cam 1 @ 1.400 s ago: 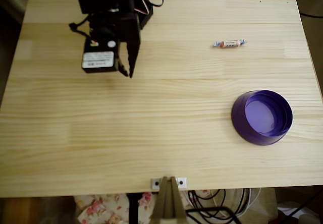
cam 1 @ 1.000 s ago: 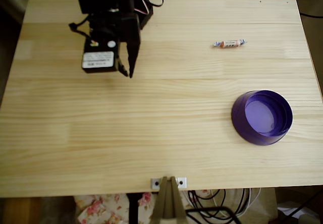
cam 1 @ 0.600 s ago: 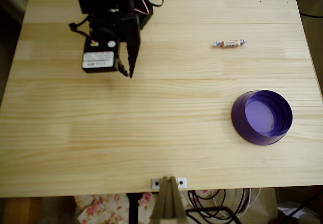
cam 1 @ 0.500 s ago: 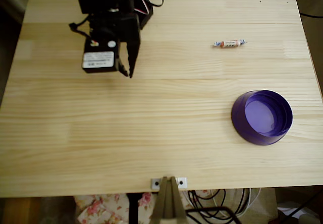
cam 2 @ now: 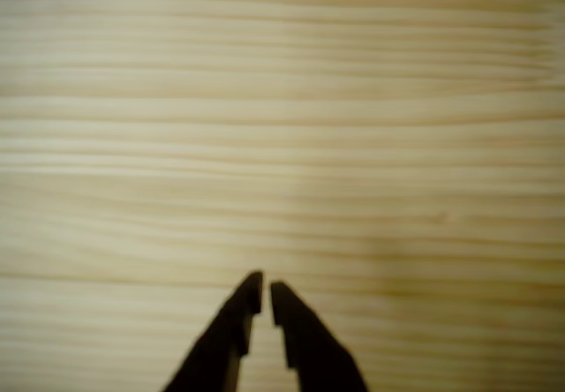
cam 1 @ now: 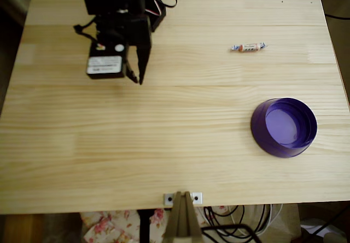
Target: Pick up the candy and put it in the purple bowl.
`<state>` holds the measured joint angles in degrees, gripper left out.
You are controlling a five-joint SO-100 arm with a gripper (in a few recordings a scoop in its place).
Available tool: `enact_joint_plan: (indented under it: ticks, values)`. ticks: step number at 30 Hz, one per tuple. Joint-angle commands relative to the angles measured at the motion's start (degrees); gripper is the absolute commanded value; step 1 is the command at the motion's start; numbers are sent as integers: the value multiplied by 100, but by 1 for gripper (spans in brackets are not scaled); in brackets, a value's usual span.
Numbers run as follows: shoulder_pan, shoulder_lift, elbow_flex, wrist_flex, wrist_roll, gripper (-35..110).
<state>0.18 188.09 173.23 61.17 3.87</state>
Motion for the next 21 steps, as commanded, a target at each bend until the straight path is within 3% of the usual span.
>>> enact_joint_plan:
  ticks: [1, 21]
  values:
    - [123, 97, -88, -79, -62, -1]
    - [-817, 97, -1529, 800, -149, -1]
